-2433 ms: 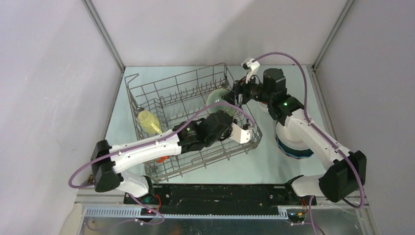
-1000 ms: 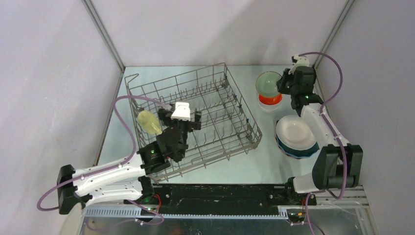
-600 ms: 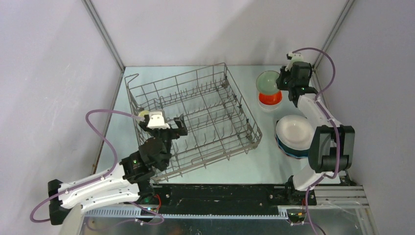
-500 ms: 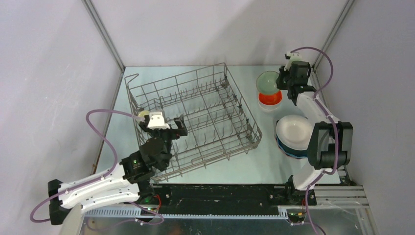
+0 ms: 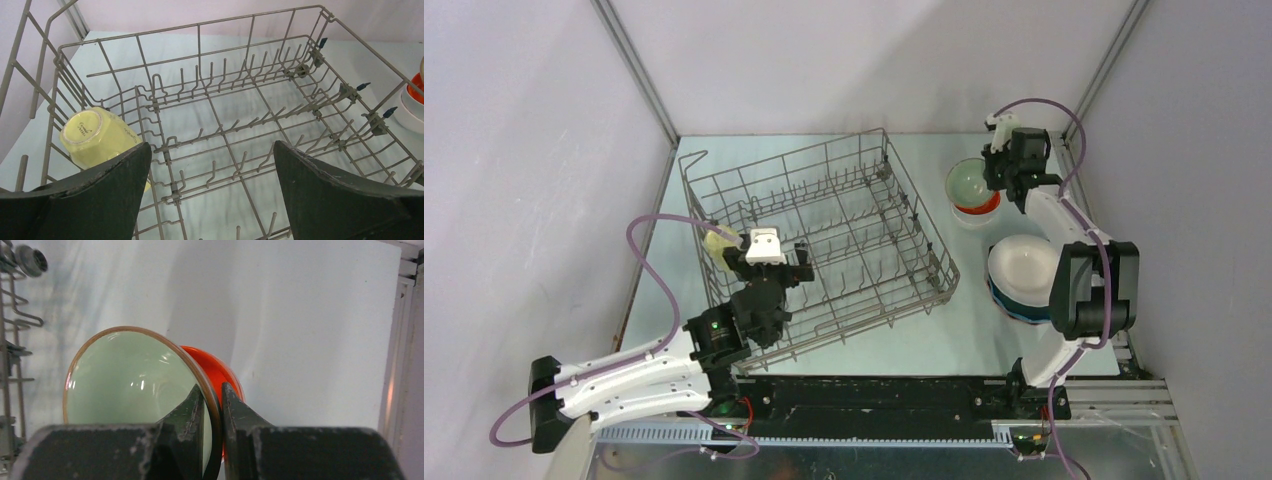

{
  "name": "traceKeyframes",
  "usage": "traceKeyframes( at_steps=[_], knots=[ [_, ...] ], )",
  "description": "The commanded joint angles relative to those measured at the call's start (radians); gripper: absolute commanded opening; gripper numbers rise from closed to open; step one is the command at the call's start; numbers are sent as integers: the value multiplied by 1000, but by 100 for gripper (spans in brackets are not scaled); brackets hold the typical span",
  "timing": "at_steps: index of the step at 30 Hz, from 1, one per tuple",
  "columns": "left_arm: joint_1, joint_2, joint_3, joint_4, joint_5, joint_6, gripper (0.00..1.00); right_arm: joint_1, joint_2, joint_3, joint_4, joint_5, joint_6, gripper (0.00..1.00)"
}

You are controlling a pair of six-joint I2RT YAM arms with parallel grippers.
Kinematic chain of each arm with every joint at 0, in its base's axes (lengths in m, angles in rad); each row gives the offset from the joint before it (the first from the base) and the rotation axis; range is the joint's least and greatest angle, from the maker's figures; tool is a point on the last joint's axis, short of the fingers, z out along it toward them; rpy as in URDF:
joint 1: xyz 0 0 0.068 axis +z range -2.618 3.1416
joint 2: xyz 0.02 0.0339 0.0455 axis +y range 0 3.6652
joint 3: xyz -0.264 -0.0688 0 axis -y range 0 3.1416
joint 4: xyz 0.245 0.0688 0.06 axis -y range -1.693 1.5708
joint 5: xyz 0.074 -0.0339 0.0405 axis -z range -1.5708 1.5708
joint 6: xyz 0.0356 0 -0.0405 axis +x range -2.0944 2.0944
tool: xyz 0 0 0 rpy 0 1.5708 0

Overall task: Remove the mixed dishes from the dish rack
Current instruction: Place the bowl at the center of the board.

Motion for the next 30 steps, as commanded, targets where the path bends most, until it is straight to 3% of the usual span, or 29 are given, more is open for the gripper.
traceKeyframes(
  at_steps=[1, 16, 24, 30],
  knots=[
    [4, -3, 34, 10, -42, -33, 100, 27, 8, 62, 49, 61, -106, 2],
    [4, -25, 43, -55, -54, -78, 100, 38, 28, 61, 34, 103, -171, 15],
    [4, -20, 59, -71, -53, -82, 100, 43, 25, 62, 20, 104, -194, 31],
    [4, -15, 69, -83, -56, -84, 100, 44, 26, 62, 12, 95, -202, 35]
  ],
)
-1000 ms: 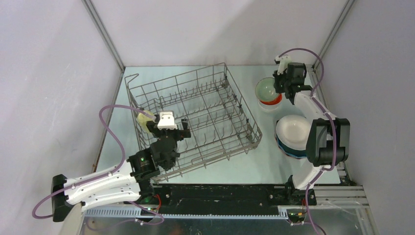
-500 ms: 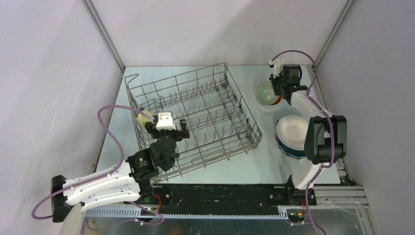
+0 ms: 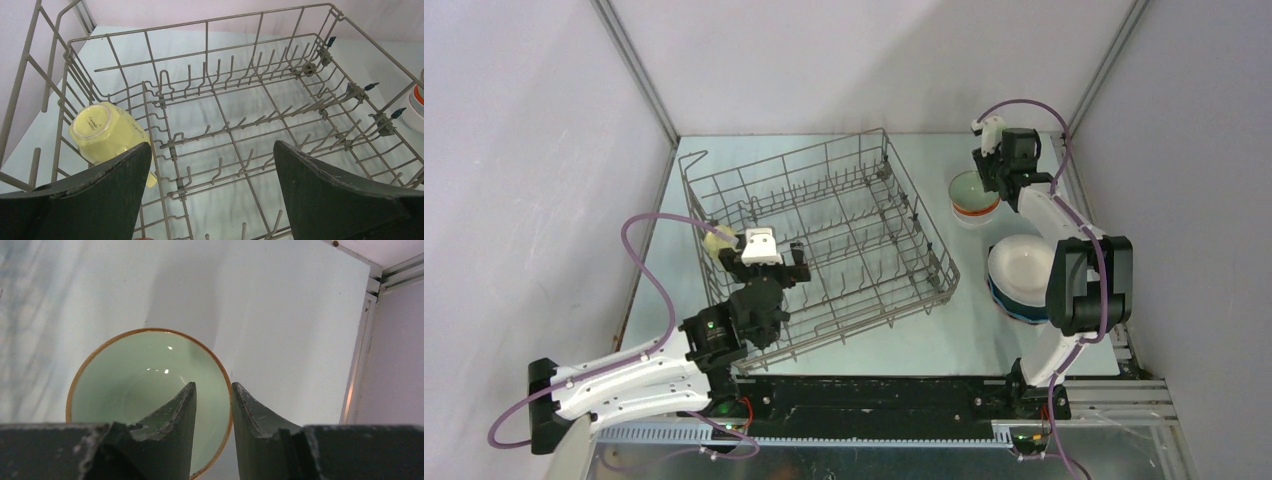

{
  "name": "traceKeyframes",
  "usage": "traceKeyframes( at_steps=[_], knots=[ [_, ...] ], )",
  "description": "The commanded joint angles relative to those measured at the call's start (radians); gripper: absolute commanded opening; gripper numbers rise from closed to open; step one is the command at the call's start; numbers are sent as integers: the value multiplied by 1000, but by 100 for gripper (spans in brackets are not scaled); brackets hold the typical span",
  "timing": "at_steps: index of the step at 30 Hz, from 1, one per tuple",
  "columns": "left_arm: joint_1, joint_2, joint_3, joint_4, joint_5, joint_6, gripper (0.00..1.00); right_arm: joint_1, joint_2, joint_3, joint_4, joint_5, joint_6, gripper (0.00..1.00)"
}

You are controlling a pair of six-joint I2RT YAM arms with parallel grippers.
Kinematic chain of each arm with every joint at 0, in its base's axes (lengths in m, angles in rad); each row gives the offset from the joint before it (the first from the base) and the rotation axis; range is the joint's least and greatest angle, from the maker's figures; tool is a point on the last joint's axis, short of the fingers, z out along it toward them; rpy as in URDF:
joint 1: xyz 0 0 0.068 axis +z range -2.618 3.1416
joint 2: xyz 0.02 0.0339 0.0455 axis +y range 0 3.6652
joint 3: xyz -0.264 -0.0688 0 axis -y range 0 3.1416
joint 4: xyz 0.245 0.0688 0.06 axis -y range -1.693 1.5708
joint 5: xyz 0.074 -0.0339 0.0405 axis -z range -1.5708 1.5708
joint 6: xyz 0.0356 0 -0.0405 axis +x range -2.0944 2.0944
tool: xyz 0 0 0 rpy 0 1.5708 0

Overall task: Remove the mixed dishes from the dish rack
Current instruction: Place the bowl at the center of the board, then pick up the cup from the dish rack.

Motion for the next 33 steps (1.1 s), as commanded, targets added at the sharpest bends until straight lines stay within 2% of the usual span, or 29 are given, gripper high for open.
traceKeyframes(
  at_steps=[1, 3, 5, 10, 12, 20, 26, 33],
  knots=[
    [4, 0, 49, -3, -35, -34, 100, 7, -12, 46, 26, -3, -16, 35],
    [4, 0, 51, -11, -33, -39, 100, 6, -13, 45, 22, -3, -19, 37],
    [4, 1, 56, -24, -29, -47, 100, 6, -16, 45, 21, -6, -15, 44],
    [4, 9, 89, -101, -14, -100, 100, 7, -36, 45, 20, -28, 14, 94],
    [4, 16, 102, -131, -14, -123, 100, 7, -47, 44, 20, -32, 32, 99],
    [4, 32, 149, -255, -16, -214, 100, 2, -109, 45, 10, -27, 108, 100],
    [5, 10, 147, -275, 18, -244, 100, -12, -185, 11, 38, -40, 185, 100],
    [48, 2, 141, -285, 97, -273, 100, -45, -325, -57, 77, -179, 315, 99]
  ],
)
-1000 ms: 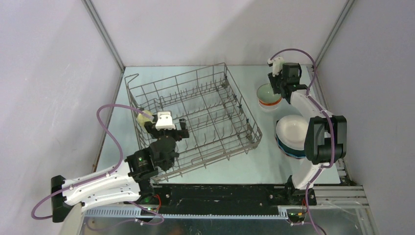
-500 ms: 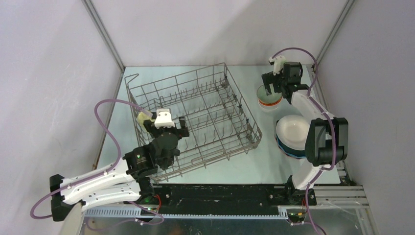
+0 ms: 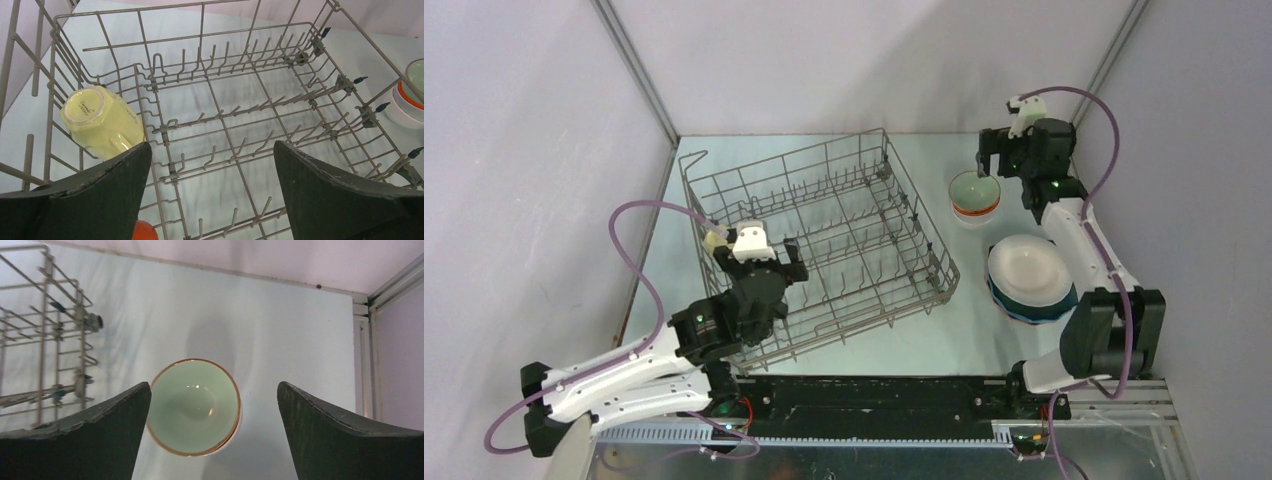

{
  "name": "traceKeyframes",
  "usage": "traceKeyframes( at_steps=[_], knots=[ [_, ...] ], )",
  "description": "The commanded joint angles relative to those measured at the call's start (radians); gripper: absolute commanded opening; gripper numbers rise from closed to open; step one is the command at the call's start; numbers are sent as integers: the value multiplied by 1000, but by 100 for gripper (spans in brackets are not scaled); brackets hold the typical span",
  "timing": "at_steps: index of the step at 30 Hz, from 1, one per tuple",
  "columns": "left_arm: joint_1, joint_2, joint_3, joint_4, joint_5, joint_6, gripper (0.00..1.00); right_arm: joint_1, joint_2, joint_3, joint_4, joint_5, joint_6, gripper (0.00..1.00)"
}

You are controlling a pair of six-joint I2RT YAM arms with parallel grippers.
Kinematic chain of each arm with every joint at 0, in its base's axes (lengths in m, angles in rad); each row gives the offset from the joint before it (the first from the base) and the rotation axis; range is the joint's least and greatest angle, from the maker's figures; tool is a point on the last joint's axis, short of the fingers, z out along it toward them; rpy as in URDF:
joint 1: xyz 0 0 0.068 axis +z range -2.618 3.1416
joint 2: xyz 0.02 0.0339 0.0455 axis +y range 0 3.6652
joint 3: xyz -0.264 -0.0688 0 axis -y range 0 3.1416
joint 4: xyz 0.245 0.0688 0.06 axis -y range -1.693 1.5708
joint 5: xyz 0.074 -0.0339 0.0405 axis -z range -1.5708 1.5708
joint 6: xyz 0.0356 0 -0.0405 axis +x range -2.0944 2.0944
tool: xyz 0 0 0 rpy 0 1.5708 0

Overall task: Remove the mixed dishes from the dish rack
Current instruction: Pick up the cup from the dish rack.

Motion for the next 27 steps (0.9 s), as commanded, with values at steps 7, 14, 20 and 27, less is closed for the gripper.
traceKeyframes(
  at_steps=[7, 14, 20, 27],
  knots=[
    [179, 53, 54, -55, 228, -113, 100, -16, -248, -120, 109, -158, 155, 100],
    [310, 210, 185, -199, 305, -175, 100, -15, -298, -147, 122, -221, 171, 100],
    [361, 325, 281, -351, 223, -293, 100, -15, -307, -151, 121, -235, 172, 100],
    [381, 444, 349, -568, 163, -523, 100, -15, -299, -151, 126, -219, 181, 100]
  ],
)
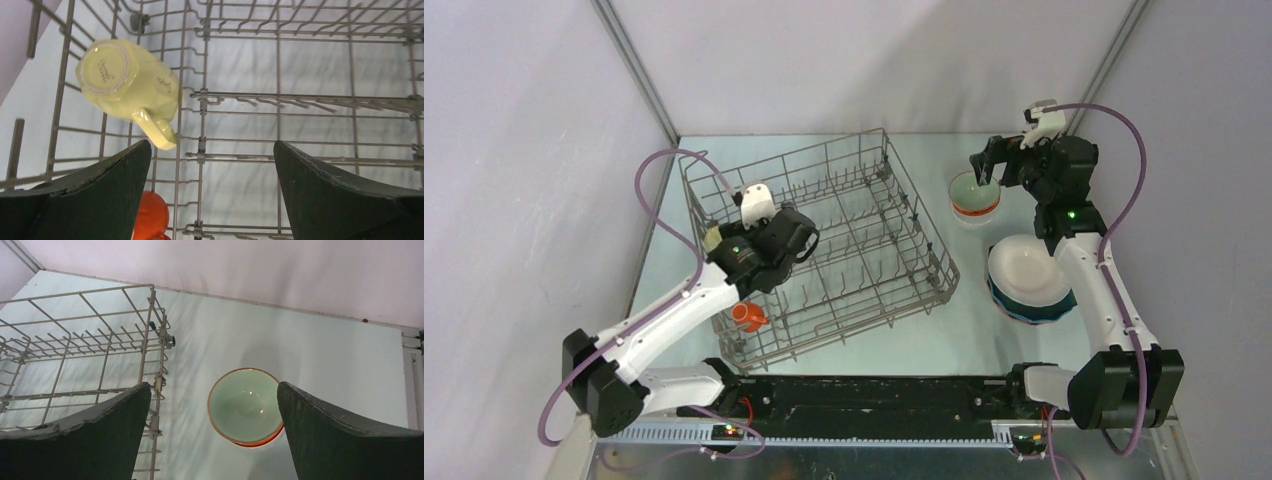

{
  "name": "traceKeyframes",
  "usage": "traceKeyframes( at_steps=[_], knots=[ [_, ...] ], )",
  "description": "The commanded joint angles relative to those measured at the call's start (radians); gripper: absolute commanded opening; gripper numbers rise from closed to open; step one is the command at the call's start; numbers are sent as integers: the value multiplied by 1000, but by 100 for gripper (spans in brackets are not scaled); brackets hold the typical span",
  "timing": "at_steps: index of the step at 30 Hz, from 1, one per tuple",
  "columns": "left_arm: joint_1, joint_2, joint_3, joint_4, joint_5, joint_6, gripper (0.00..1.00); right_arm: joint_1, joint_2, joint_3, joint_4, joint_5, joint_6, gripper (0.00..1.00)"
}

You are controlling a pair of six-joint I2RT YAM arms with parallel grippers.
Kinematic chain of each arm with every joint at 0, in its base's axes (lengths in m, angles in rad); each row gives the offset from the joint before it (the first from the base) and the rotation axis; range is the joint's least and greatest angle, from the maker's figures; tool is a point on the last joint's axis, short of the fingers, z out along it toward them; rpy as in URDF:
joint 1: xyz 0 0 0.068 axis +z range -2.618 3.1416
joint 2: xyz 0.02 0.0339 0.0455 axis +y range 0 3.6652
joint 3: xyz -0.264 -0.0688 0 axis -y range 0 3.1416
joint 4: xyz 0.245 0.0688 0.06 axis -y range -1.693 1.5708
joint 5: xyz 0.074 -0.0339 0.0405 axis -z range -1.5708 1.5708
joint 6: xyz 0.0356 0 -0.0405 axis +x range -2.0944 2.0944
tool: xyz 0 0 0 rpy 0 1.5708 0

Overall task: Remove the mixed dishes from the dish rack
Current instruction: Pick up the cup from the dish rack.

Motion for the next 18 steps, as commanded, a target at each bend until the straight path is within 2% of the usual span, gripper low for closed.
traceKeyframes(
  at_steps=[1, 7, 10, 18],
  knots=[
    [18, 60, 59, -183, -84, -228, 100, 2, -18, 4, 45, -3, 19, 100],
    [72, 159, 94, -347, -111, -429, 98, 1, -12, 4, 48, -2, 26, 100],
    [114, 173, 69, -331, -100, -468, 93, 1, -7, 4, 48, -15, 30, 100],
    [182, 182, -6, -193, -55, -433, 84, 2, 0, 4, 48, -37, 35, 100]
  ],
)
